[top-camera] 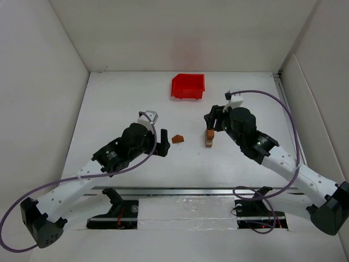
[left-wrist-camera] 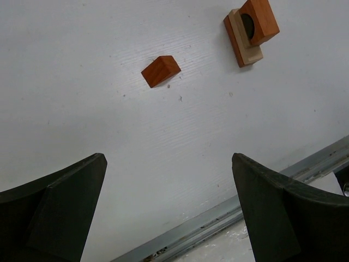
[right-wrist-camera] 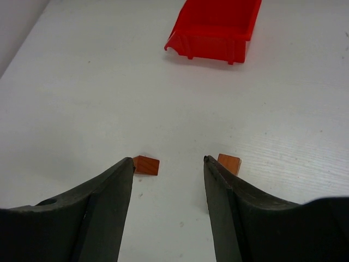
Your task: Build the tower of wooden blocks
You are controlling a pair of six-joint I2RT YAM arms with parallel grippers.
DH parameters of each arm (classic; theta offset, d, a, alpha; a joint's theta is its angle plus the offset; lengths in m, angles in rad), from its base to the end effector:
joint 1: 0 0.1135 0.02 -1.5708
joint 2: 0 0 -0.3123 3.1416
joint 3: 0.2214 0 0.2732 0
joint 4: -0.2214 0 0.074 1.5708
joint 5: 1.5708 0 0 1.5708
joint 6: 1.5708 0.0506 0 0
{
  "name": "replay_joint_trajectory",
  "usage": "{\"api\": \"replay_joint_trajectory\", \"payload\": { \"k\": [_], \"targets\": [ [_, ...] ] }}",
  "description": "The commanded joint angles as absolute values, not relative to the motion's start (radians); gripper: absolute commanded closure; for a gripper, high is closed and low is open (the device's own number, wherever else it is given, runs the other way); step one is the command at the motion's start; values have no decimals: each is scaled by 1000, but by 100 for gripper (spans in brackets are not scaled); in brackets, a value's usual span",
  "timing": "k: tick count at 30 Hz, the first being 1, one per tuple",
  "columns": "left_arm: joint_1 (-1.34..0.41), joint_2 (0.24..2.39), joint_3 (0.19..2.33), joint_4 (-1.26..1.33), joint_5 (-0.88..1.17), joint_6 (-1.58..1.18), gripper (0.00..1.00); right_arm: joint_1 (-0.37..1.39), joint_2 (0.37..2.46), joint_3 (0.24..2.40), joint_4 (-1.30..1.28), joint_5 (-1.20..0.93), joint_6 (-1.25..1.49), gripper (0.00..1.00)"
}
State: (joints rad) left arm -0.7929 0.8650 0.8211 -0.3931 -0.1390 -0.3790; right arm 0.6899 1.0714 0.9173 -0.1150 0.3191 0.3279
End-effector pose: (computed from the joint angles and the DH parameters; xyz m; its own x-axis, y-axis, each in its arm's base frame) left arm 0.1445 -0.1367 0.3469 -0.5044 -0.0101 -0.8634 0.4637 0.8403 -0.2807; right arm 0.2112 0.1537 0.3736 -0.3136 0.1377 -0.9395 -0.2852 0.9301 0.2315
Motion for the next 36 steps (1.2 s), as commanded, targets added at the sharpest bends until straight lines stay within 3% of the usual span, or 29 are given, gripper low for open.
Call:
{"api": "replay_joint_trajectory", "payload": {
  "k": [1, 5, 9, 10, 12, 18, 23, 32, 36],
  "targets": [
    [-784, 891, 896, -321, -80, -264, 1, 699, 1023, 916, -133, 250, 213, 40],
    [-784, 1006, 893, -241, 23, 48, 1, 689, 939, 867, -114, 209, 169, 32],
    [-753, 1132, 885, -170, -8, 290, 1, 649, 904, 818, -38, 118, 164, 30],
    [-703, 1205, 897, -119, 149, 404, 1, 625, 914, 812, -25, 50, 167, 31],
    [-655, 1248, 902, -98, 214, 437, 2, 615, 925, 811, -25, 25, 172, 31],
    [-463, 1481, 1041, -143, 543, 549, 16, 615, 933, 788, -12, -66, 184, 32],
    [-454, 1650, 1089, -179, 561, 601, 19, 606, 888, 779, -11, -61, 183, 32],
    [-503, 1715, 1026, -61, 488, 589, 22, 595, 858, 761, 15, -106, 184, 31],
    [-503, 1775, 1091, -133, 497, 592, 26, 595, 851, 756, 17, -107, 184, 32]
  ]
}}
